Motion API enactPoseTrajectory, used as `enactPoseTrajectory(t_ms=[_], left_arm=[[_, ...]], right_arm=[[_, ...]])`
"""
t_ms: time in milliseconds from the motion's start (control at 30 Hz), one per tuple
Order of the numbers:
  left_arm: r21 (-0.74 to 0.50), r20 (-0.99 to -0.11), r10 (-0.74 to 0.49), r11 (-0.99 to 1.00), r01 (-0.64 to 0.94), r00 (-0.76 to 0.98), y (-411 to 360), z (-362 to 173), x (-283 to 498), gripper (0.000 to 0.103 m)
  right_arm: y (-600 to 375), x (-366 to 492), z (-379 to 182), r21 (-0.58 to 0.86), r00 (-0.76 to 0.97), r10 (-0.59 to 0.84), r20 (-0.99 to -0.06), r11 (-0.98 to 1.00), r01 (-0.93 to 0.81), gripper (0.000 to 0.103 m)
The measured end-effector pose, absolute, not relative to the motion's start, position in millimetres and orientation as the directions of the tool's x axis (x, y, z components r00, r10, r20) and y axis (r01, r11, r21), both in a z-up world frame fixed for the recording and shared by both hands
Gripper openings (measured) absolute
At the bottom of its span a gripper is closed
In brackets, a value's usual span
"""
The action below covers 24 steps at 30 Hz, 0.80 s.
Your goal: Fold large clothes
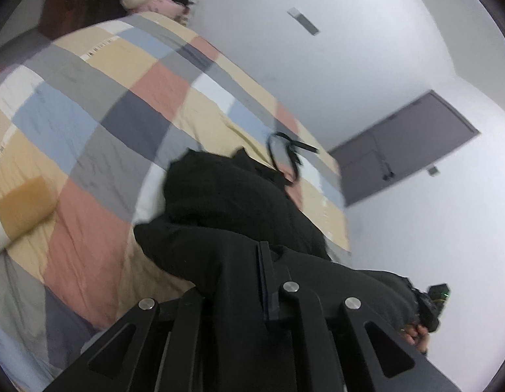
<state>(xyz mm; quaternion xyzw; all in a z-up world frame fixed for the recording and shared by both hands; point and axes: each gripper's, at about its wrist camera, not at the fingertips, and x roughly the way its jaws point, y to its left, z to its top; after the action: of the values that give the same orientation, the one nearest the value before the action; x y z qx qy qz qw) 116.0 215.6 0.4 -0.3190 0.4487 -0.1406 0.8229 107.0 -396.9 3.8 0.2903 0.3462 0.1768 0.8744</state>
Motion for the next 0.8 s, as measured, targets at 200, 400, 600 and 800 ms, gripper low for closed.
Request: enactPoseTrajectory(t_ms=[200, 400, 600, 800], left_arm=[[-0.567, -0.707, -0.41, 0.816, -0.115, 0.577, 203.6, -0.7, 188.7, 0.01], [-0.417, -0.76, -0.272, 0.901, -0.121, 0.591, 178.4, -18.9, 264.1, 0.01], [-0.288, -0.755, -0.162, 0.952, -0.1, 0.636, 153.5, -46.7, 318.9, 0.01], [-0.169, -0.741, -0.071, 0.982, -0.083, 0.667, 123.6, -85.4, 360.7, 0.01]], right_arm=[[-394.3, 182.1, -6.2, 0.609, 0.746, 0.453, -0.489, 0.789, -0.08, 0.011], [-379.9, 248.0, -31.8, 0.5, 0.772, 0.338, -0.538, 0.866, -0.031, 0.011], [-363.9, 292.1, -62.4, 0.326, 0.806, 0.214, -0.552, 0.945, -0.028, 0.011], [-348.4, 325.9, -104.1, 0.199, 0.807, 0.103, -0.582, 0.98, 0.018, 0.011]])
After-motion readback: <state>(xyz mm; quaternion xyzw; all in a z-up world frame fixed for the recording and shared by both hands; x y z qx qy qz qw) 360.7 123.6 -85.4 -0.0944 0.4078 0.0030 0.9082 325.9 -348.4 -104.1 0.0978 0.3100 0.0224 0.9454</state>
